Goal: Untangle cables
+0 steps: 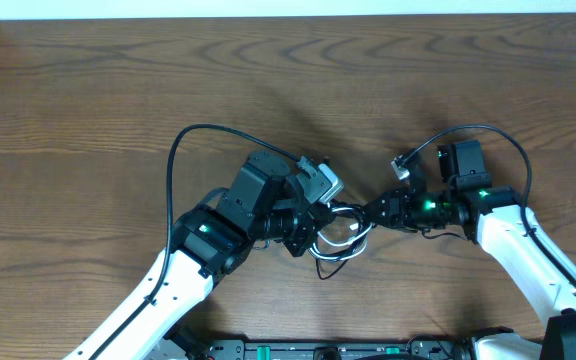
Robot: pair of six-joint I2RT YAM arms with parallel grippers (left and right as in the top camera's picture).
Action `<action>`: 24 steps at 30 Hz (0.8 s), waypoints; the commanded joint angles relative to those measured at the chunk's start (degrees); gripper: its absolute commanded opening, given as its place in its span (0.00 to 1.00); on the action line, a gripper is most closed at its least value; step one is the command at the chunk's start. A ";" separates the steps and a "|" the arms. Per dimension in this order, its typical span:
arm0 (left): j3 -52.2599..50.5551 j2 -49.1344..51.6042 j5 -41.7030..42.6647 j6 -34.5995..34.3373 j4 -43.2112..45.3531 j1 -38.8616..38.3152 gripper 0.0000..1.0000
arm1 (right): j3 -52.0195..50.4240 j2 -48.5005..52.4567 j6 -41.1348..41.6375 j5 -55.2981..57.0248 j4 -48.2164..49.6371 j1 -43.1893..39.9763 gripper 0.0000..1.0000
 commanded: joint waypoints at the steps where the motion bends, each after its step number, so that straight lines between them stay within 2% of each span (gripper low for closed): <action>1: 0.15 -0.02 1.38 1.01 0.52 -0.11 0.07 | -0.20 0.42 -0.55 2.82 0.59 0.46 0.22; 2: 0.15 -0.02 1.36 1.01 0.50 -0.11 0.07 | -0.20 0.42 -0.55 4.63 0.90 0.39 0.14; 3: 0.15 -0.02 1.36 1.01 0.48 -0.11 0.07 | -0.20 0.42 -0.55 6.56 1.25 0.35 0.01; 6: 0.15 -0.02 1.33 1.01 0.17 -0.11 0.07 | -0.20 0.42 -0.55 11.69 3.43 0.28 0.01; 11: 0.15 -0.02 0.70 1.01 -1.11 -0.11 0.07 | -0.20 0.39 0.22 12.26 8.24 0.00 0.01; 12: 0.15 -0.02 0.15 1.03 -1.49 -0.11 0.07 | -0.20 0.39 1.01 12.26 8.55 0.00 0.06; 14: 0.15 -0.02 -1.07 0.98 -1.88 -0.11 0.07 | -0.20 0.39 1.46 12.28 8.55 0.00 0.24; 16: 0.15 -0.02 -1.27 1.01 -2.03 -0.11 0.07 | -0.20 0.42 1.40 12.79 7.76 0.02 0.38; 21: 0.15 0.00 -1.27 0.96 -2.01 -0.11 0.07 | -0.20 0.42 0.50 14.32 1.38 0.20 0.60; 24: 0.15 0.00 -1.29 0.96 -1.70 -0.11 0.07 | -0.20 0.42 -4.55 14.38 -3.69 0.55 0.67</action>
